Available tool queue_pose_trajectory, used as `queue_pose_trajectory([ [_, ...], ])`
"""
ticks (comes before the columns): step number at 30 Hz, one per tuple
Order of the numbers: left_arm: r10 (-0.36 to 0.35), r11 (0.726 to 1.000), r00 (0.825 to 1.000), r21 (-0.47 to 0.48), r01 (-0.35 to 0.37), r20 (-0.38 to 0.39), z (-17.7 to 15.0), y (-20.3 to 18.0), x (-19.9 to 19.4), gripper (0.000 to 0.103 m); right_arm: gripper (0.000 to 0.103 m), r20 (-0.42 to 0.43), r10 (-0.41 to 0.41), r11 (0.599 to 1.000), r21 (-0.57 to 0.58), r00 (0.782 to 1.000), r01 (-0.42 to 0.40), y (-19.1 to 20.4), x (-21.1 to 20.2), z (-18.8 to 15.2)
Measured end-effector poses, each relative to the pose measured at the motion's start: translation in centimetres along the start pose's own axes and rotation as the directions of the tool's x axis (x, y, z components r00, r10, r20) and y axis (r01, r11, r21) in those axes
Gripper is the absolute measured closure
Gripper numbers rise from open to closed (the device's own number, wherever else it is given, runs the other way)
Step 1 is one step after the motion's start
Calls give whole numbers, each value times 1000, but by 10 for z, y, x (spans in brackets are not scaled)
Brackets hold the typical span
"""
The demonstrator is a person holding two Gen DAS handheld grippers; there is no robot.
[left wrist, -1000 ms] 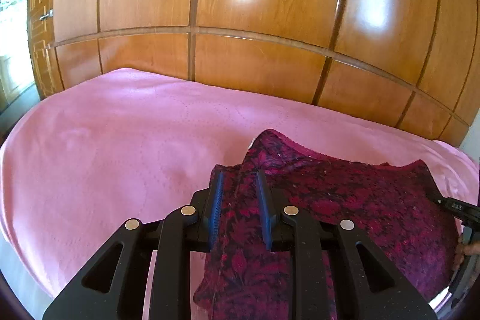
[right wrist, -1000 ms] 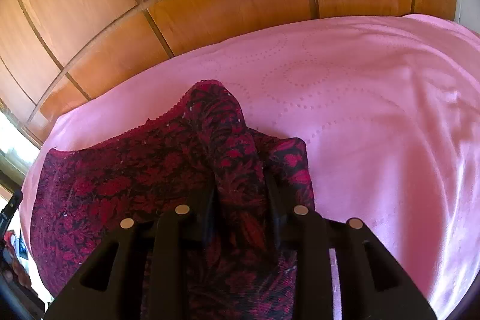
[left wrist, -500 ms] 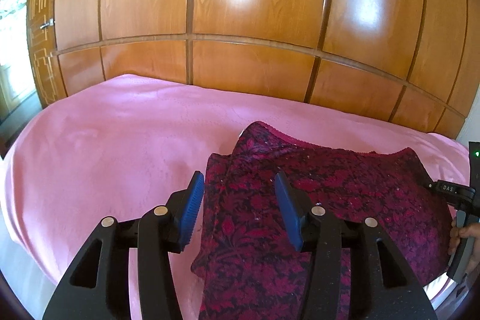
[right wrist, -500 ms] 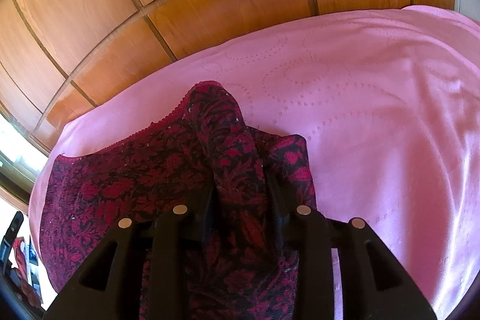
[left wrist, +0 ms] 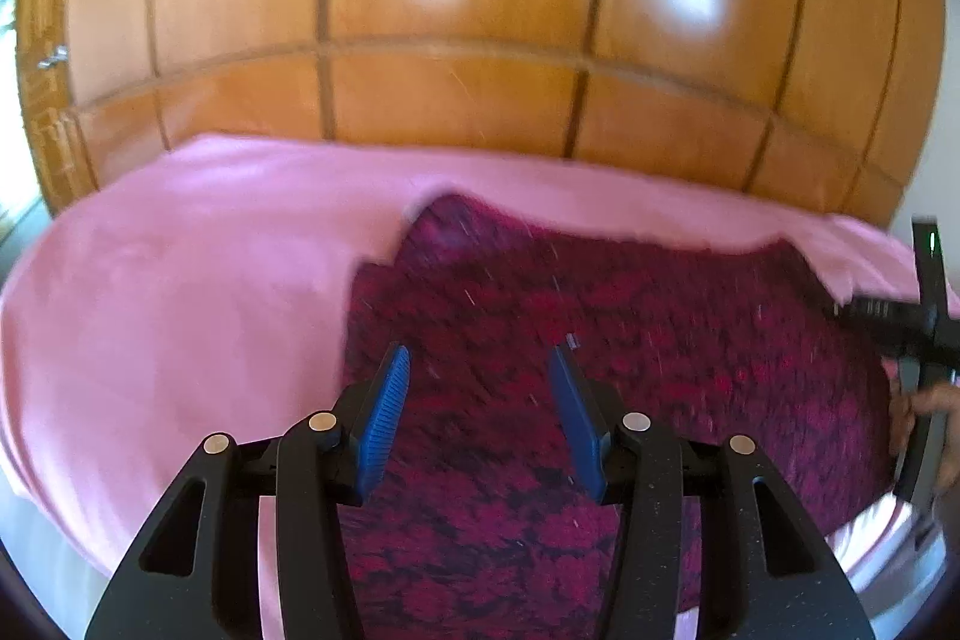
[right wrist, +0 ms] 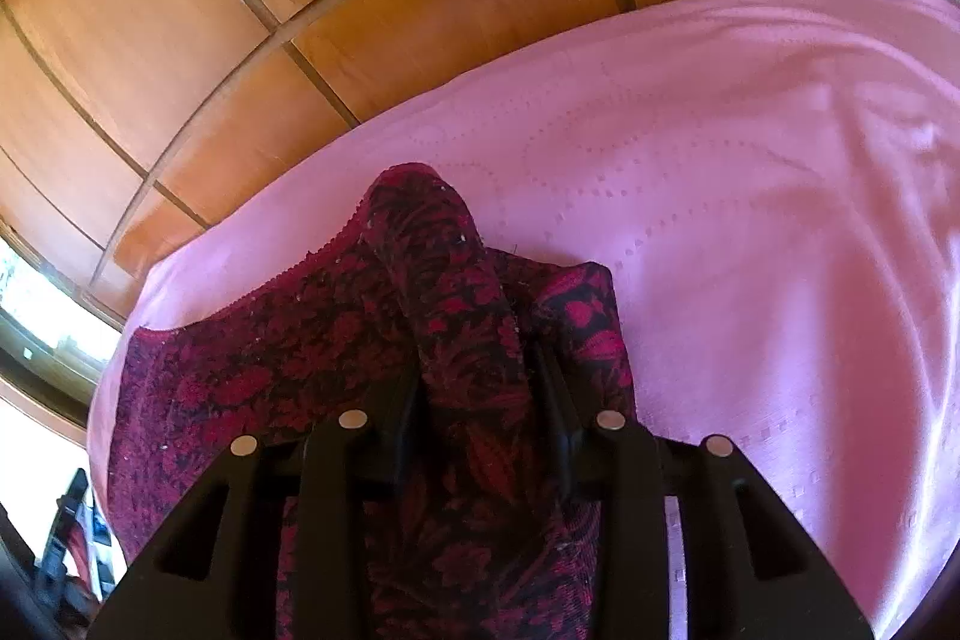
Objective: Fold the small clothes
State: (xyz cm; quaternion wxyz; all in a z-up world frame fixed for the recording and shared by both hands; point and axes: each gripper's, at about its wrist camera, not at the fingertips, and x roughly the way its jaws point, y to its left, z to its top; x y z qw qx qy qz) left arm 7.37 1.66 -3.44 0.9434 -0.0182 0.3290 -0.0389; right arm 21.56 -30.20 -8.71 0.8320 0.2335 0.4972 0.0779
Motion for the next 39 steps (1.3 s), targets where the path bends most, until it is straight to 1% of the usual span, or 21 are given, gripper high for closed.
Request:
queue_pose_trajectory([
  [1, -19, 1000, 999, -13, 18, -40, -4, 0, 9, 55, 70, -1, 4, 1000, 2, 1000, -4, 0, 0, 0],
  [2, -25, 999, 998, -20, 24, -62, -7, 0, 15, 55, 69, -3, 8, 1000, 4, 1000, -8, 0, -1, 0],
  [4, -27, 999, 994, -30, 24, -103, -13, 3, 29, 55, 65, -12, 23, 1000, 10, 1000, -23, 0, -4, 1],
  [5, -38, 998, 993, -45, 33, -109, -14, 5, 31, 55, 59, -14, 29, 1000, 10, 999, -29, 1, -6, 1],
  [6, -51, 997, 993, -59, 45, -111, -15, 7, 33, 55, 51, -15, 37, 999, 3, 999, -37, 1, -11, 2],
  [7, -62, 996, 992, -68, 55, -111, -14, 10, 34, 55, 46, -13, 39, 999, -6, 999, -39, 3, -15, 1],
  [9, -90, 992, 989, -95, 79, -117, -12, 16, 35, 55, 30, -1, 30, 999, -31, 1000, -30, 6, -25, -2],
  [10, -100, 991, 988, -103, 88, -117, -12, 18, 35, 55, 26, 4, 17, 999, -39, 1000, -17, 6, -29, -4],
  [11, -115, 988, 987, -112, 102, -114, -11, 21, 34, 55, 21, 3, 5, 999, -43, 1000, -5, 3, -34, -8],
  [14, -157, 979, 984, -144, 144, -84, -9, 28, 24, 55, 18, -21, 32, 999, -32, 999, -33, -8, -43, -18],
  [16, -177, 975, 982, -147, 166, -63, -8, 30, 16, 55, 16, -39, 60, 998, -13, 997, -61, -19, -49, -29],
  [21, -236, 965, 970, -127, 228, -51, -16, 20, -5, 55, 16, -85, 163, 985, 64, 983, -158, -41, -60, -61],
  [24, -276, 957, 959, -112, 268, -58, -20, 8, -10, 55, 17, -107, 217, 975, 74, 970, -210, -43, -65, -80],
  [26, -304, 949, 950, -103, 296, -71, -23, 0, -11, 55, 19, -122, 229, 973, 65, 966, -222, -39, -67, -89],
  [28, -311, 949, 947, -88, 304, -83, -26, -10, -9, 55, 20, -132, 228, 973, 54, 965, -222, -34, -68, -97],
  [31, -289, 957, 950, -59, 284, -116, -28, -20, 1, 55, 30, -146, 218, 976, 46, 965, -214, -27, -67, -103],
  [33, -256, 967, 957, -39, 253, -135, -30, -26, 7, 55, 41, -148, 206, 978, 32, 967, -204, -23, -67, -105],
  [37, -223, 974, 964, -8, 225, -143, -30, -31, 12, 55, 50, -150, 167, 986, 0, 974, -169, -18, -64, -108],
  [39, -214, 976, 966, 3, 217, -143, -30, -32, 11, 55, 61, -146, 155, 987, -15, 977, -159, -11, -66, -106],
])
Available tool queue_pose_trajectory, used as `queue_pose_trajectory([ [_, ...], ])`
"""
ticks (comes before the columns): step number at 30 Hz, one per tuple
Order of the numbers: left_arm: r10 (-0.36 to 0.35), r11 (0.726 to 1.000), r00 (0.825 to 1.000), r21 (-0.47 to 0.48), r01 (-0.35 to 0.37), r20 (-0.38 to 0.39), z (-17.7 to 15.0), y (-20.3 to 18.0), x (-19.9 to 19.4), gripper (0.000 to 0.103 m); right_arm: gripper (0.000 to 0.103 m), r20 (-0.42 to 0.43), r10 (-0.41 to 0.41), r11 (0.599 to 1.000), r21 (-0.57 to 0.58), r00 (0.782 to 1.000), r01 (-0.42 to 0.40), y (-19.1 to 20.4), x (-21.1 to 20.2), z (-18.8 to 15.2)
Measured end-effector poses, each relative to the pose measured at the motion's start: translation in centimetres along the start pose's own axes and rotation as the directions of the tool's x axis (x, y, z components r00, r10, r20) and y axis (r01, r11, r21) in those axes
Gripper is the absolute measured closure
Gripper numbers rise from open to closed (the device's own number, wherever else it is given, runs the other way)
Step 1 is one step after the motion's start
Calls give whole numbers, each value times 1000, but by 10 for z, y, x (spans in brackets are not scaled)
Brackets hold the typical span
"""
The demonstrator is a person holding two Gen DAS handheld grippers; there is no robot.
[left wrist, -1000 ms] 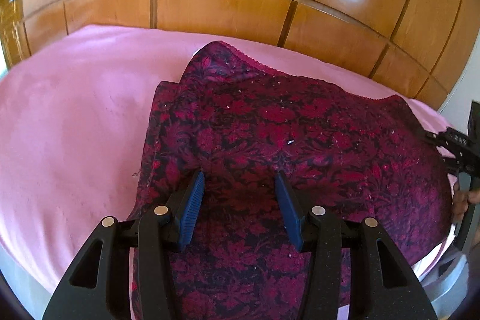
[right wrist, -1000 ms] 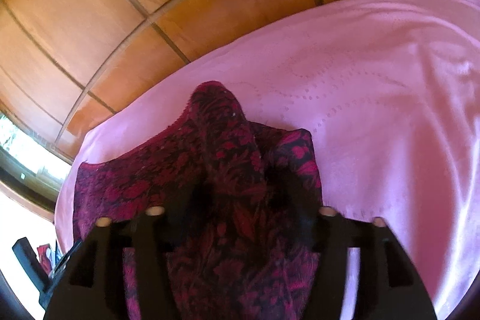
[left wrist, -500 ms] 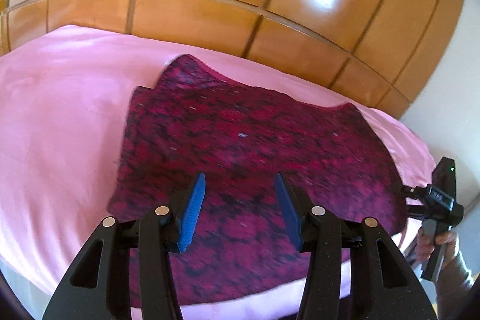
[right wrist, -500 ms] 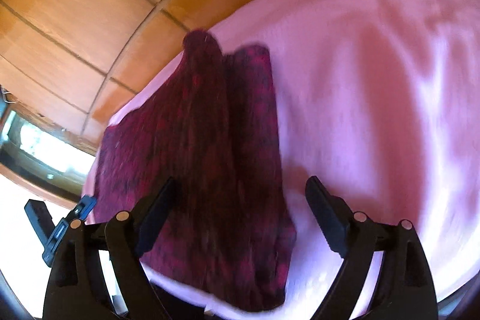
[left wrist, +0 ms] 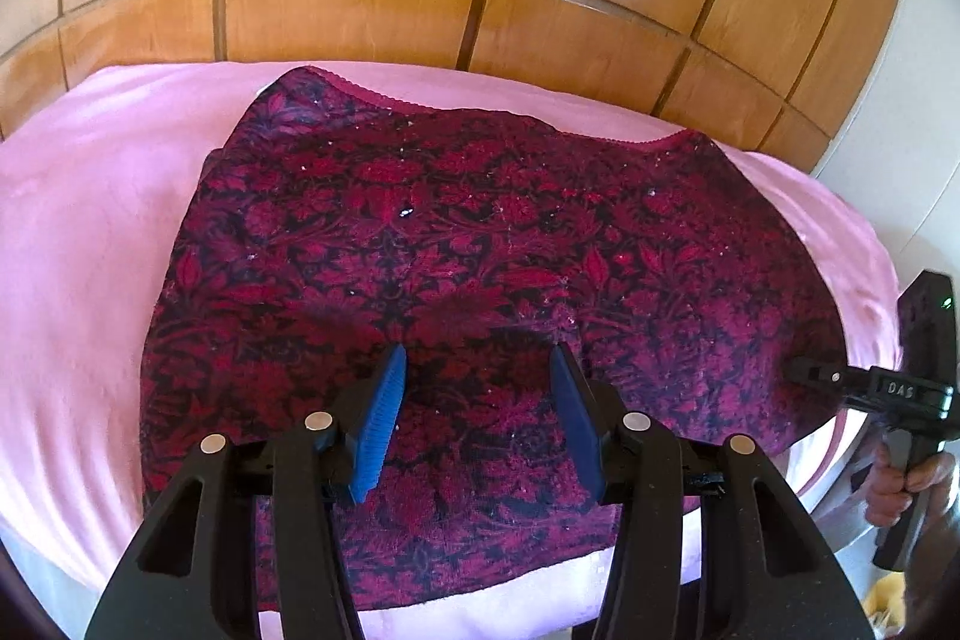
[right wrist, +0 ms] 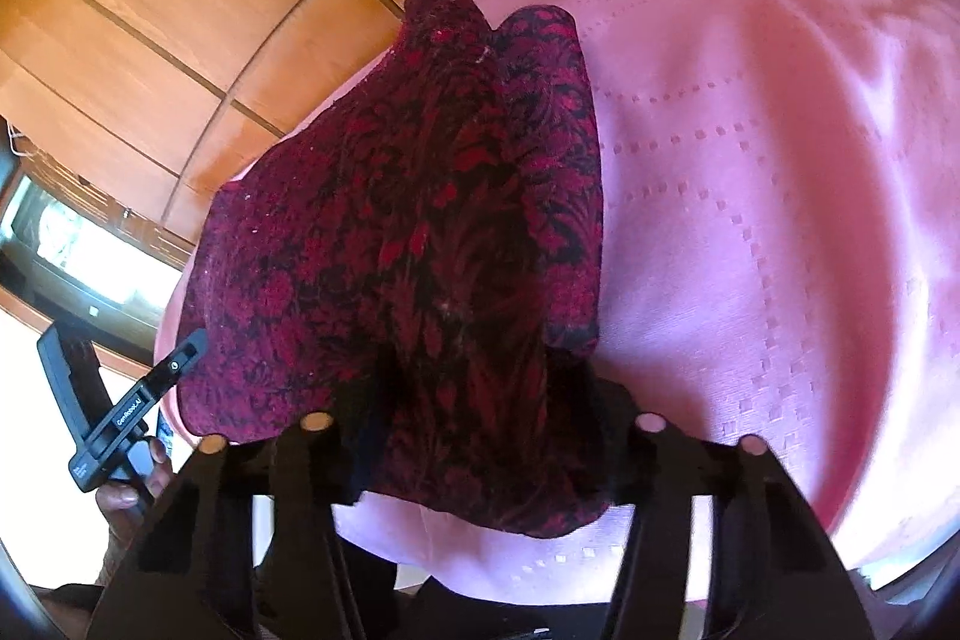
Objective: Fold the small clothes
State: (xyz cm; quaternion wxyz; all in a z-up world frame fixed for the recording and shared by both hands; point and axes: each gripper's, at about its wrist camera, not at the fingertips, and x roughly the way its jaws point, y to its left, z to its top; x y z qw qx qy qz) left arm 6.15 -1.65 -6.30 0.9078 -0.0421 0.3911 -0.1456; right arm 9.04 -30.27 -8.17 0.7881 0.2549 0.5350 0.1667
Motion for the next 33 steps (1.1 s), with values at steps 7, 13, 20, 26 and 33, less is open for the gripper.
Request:
queue_pose_trajectory([
  [7, -6, 1000, 1000, -13, 6, -3, 0, 1, 3, 55, 69, -9, 16, 1000, -16, 1000, -16, 20, -5, 5],
  [13, -39, 999, 999, -36, 39, -2, 1, 6, 2, 55, 75, 25, 115, 993, -41, 993, -114, 43, -25, 18],
  [20, -110, 989, 994, -96, 110, 11, 0, 24, -2, 55, 78, 44, 241, 957, -176, 970, -230, 123, -32, 35],
  [26, -226, 949, 972, -207, 236, 72, -1, 66, -23, 55, 80, -14, 337, 893, -311, 941, -325, 204, -10, 36],
  [33, -312, 839, 925, -393, 376, 218, -15, 157, -74, 55, 80, -161, 331, 823, -432, 930, -368, 283, 61, 8],
])
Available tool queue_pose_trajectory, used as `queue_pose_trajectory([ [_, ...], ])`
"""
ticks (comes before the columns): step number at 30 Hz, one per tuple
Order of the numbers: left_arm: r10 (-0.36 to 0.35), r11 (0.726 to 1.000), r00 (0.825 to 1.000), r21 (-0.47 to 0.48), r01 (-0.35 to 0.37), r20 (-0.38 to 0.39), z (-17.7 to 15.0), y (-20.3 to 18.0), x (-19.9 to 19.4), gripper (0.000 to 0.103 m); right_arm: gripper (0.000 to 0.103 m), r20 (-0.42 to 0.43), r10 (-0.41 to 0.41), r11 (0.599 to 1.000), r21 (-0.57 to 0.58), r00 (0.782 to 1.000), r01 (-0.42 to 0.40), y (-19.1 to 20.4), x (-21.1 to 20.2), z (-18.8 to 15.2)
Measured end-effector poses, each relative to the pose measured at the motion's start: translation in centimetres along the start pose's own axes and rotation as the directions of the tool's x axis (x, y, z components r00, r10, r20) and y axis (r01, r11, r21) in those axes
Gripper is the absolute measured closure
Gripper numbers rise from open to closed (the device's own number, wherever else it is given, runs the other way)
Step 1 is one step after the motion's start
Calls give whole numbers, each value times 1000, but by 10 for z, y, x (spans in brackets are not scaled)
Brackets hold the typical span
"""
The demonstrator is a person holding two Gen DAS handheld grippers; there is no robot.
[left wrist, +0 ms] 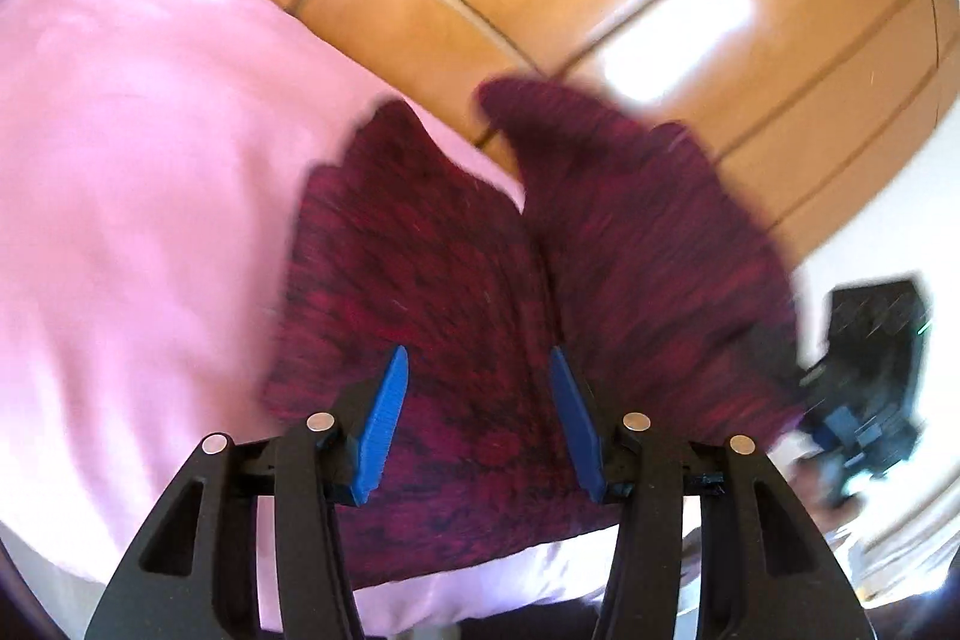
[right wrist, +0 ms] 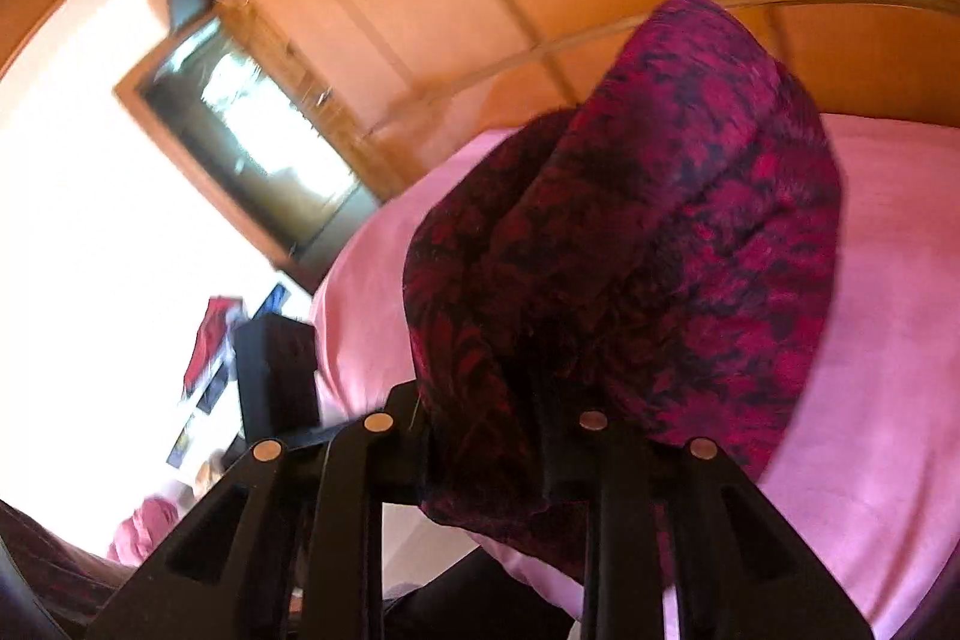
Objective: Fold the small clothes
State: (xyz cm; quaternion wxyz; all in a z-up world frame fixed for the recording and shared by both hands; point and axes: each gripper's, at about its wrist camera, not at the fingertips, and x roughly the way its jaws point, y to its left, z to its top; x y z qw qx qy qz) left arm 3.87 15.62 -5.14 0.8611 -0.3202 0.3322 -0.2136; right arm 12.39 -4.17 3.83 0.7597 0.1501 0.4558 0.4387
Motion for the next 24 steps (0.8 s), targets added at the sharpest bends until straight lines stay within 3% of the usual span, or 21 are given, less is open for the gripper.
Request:
queue_pose_trajectory([
  [4, -76, 994, 996, -75, 80, 55, 15, 22, -35, 55, 80, -91, -24, 995, -94, 996, 16, 22, 52, -13],
  [8, -145, 983, 989, -107, 148, 31, 28, 31, -37, 46, 80, -134, -120, 963, -257, 984, 83, 44, 89, -32],
  [12, -145, 988, 989, -58, 144, -23, 39, 18, -23, 42, 80, -140, -188, 923, -364, 972, 126, 52, 111, -51],
  [16, -117, 992, 987, 39, 122, -114, 42, -8, 2, 43, 79, -115, -201, 913, -383, 973, 143, 50, 108, -51],
  [19, 33, 986, 991, 167, -10, -133, 41, -31, 23, 84, 56, -100, -154, 915, -389, 983, 104, 51, 94, -54],
  [22, 65, 982, 991, 184, -43, -117, 40, -38, 21, 87, 49, -109, -37, 940, -342, 993, -2, 45, 65, -46],
  [24, 80, 977, 992, 207, -58, -96, 39, -42, 12, 88, 37, -102, 58, 956, -282, 993, -85, 32, 35, -37],
])
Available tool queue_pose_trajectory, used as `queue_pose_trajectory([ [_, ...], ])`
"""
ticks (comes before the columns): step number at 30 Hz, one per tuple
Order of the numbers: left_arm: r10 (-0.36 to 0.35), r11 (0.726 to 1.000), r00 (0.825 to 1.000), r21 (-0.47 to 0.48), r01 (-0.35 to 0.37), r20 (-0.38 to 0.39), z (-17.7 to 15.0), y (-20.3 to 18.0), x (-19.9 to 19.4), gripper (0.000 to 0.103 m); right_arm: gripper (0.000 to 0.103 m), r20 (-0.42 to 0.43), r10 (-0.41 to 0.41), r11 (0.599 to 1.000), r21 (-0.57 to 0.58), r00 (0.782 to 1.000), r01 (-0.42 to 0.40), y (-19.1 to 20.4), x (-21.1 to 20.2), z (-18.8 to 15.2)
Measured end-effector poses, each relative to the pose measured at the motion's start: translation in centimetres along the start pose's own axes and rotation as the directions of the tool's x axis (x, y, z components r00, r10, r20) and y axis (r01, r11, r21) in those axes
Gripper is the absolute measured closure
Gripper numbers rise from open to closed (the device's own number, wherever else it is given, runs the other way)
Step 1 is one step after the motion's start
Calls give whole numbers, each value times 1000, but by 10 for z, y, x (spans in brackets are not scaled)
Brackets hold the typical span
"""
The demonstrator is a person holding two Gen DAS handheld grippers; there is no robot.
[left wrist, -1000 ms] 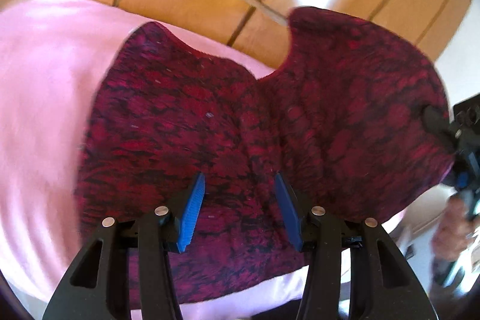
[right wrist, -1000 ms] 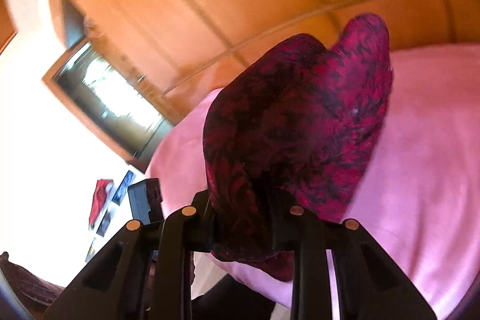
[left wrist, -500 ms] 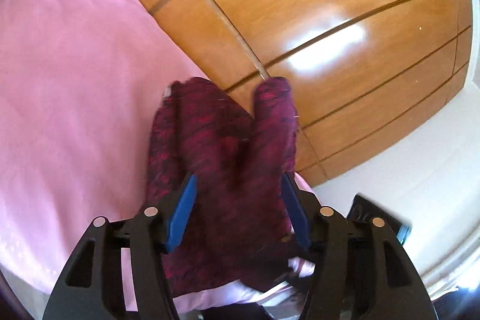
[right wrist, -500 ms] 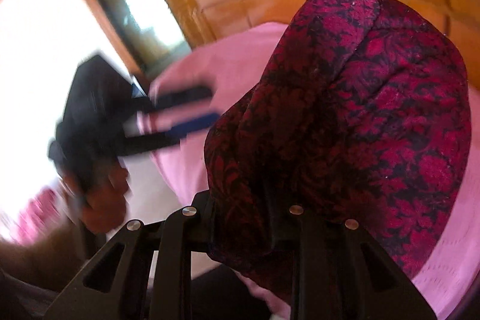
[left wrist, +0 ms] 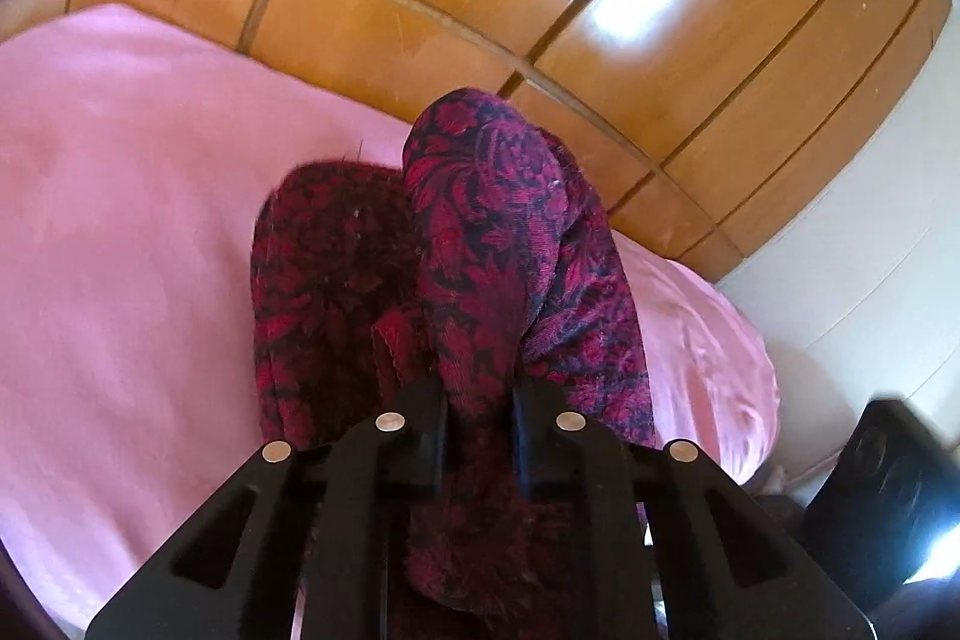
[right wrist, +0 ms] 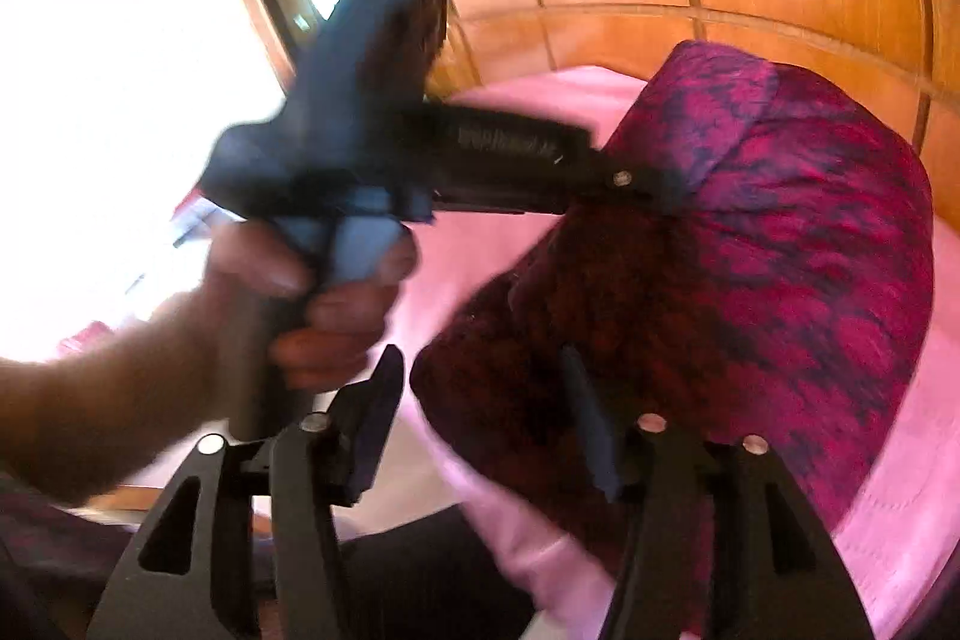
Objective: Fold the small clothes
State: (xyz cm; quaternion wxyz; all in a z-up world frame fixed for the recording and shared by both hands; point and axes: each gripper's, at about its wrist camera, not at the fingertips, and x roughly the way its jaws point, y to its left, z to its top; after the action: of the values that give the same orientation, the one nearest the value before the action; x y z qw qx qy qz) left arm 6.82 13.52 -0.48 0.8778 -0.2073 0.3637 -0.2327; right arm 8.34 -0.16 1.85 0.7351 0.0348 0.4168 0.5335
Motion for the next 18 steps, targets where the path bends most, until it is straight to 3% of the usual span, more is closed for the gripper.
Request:
queue_pose_trajectory([
  [2, 21, 1000, 1000, 10, -21, 12, -5, -4, -10, 88, 37, 54, 16, 999, 47, 998, -19, -17, -26, 3],
  [5, 56, 998, 998, -1, -56, 24, -11, -2, -12, 88, 38, 103, -89, 991, 104, 991, 79, -47, -47, 11],
  [10, 147, 987, 988, -72, -143, 43, -20, 6, -7, 88, 46, 95, -234, 962, 165, 968, 217, -88, -17, 49],
  [13, 263, 963, 963, -72, -259, 51, -28, 7, -6, 81, 50, 55, -274, 945, 200, 960, 258, -112, 13, 70],
  [15, 354, 935, 933, -51, -352, 61, -32, 8, -2, 80, 50, 10, -320, 928, 206, 947, 311, -110, 31, 75],
  [18, 417, 909, 907, -33, -416, 56, -36, 16, 11, 77, 50, -54, -411, 890, 192, 910, 413, -121, 61, 71],
])
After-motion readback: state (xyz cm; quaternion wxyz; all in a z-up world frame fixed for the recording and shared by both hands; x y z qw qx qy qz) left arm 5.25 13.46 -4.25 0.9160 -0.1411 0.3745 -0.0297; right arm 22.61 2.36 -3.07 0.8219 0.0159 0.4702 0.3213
